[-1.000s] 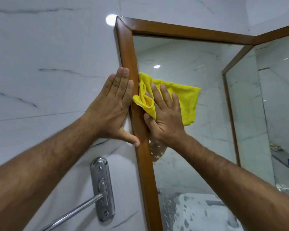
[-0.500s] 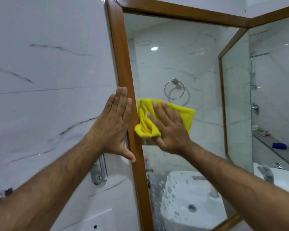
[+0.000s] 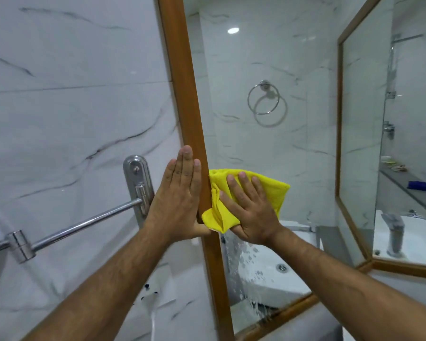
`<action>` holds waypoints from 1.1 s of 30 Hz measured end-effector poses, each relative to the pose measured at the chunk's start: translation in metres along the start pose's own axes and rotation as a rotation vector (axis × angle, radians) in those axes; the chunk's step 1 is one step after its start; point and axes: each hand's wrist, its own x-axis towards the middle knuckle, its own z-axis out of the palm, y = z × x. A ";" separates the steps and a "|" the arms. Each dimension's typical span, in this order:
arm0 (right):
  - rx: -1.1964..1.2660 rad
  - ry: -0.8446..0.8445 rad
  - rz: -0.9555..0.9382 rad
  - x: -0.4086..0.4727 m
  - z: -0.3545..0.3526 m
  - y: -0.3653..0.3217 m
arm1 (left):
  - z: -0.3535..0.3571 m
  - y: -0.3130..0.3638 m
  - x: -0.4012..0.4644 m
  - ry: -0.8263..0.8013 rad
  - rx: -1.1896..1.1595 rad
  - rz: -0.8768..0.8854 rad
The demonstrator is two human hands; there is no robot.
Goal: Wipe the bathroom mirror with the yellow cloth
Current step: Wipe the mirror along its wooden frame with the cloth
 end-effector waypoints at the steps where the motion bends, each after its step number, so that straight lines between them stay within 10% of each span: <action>1: 0.010 0.018 0.029 0.009 -0.005 0.001 | 0.003 0.000 -0.003 0.007 0.013 0.001; 6: 0.074 0.210 0.258 0.056 -0.012 0.007 | 0.037 0.012 -0.036 0.079 0.077 0.012; 18: -0.055 -0.159 -0.276 -0.144 0.053 -0.020 | 0.077 0.037 -0.066 0.181 0.025 -0.013; 26: 0.055 0.082 0.109 -0.054 0.041 -0.020 | 0.086 0.059 -0.077 0.201 -0.012 -0.155; 33: 0.022 0.004 -0.053 -0.144 0.074 -0.052 | 0.133 0.101 -0.115 0.266 -0.098 -0.252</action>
